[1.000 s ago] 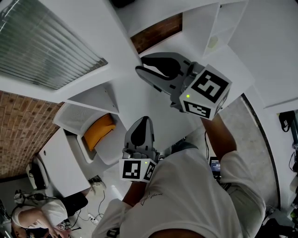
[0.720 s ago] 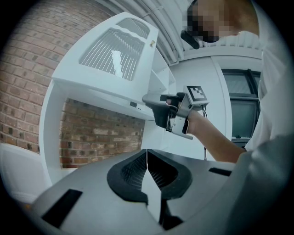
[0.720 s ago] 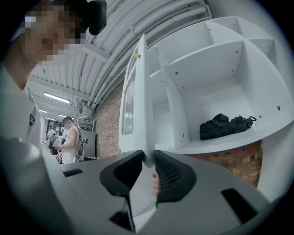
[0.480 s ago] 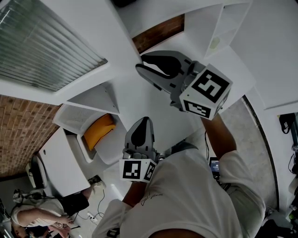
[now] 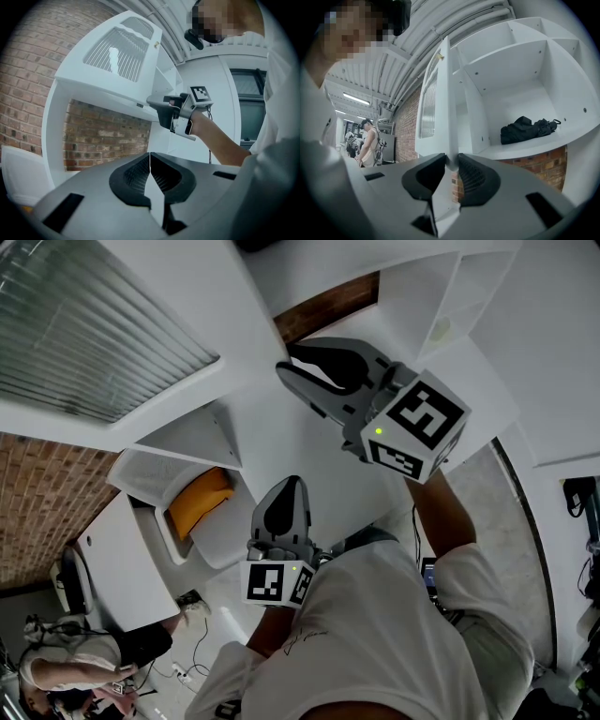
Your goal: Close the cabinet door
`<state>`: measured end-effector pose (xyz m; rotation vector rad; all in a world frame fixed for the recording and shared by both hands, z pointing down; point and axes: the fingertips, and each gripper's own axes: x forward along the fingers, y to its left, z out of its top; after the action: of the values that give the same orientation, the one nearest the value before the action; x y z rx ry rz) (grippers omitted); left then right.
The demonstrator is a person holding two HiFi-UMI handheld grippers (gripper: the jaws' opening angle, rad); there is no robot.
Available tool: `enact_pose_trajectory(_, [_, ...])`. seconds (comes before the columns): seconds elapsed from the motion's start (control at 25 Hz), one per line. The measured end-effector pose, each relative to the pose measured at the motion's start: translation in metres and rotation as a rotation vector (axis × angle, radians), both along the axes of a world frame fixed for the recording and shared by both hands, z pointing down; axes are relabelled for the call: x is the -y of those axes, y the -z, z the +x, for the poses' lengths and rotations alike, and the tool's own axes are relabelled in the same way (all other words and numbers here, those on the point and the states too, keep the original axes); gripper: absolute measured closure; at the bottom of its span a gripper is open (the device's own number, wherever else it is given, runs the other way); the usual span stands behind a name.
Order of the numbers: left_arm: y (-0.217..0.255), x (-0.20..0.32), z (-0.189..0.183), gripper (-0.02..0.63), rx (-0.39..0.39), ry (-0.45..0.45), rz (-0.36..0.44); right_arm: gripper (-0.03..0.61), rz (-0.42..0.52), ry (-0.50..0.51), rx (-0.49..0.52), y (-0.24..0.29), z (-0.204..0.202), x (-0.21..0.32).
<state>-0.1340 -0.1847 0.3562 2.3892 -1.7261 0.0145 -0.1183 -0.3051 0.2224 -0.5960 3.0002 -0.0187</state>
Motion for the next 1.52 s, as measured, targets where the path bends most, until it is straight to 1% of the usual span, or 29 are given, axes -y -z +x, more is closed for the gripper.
enact_pose_trajectory(0.32, [0.000, 0.005, -0.006, 0.597, 0.003, 0.017, -0.002, 0.482, 0.010, -0.031, -0.003, 0.001, -0.007, 0.011])
enact_pose_trajectory(0.52, [-0.001, 0.007, -0.006, 0.597, 0.008, 0.027, -0.001, 0.482, -0.002, -0.065, 0.023, 0.000, -0.006, 0.018])
enact_pose_trajectory(0.84, [-0.002, 0.012, -0.009, 0.597, 0.005, 0.037, -0.006, 0.483, 0.025, -0.120, 0.010, 0.001, -0.012, 0.029])
enact_pose_trajectory(1.12, [-0.001, 0.016, -0.010, 0.597, 0.001, 0.043, -0.008, 0.489, 0.069, -0.161, -0.010, 0.003, -0.018, 0.037])
enact_pose_trajectory(1.32, [0.001, 0.018, -0.015, 0.597, -0.001, 0.068, -0.003, 0.493, 0.086, -0.182, -0.007, 0.002, -0.019, 0.045])
enact_pose_trajectory(1.44, [0.004, 0.016, -0.021, 0.597, -0.023, 0.086, -0.006, 0.494, 0.087, -0.190, -0.005, 0.004, -0.021, 0.049])
enact_pose_trajectory(1.52, [0.005, 0.016, -0.024, 0.597, -0.023, 0.097, 0.000, 0.494, 0.086, -0.195, -0.004, 0.004, -0.023, 0.052])
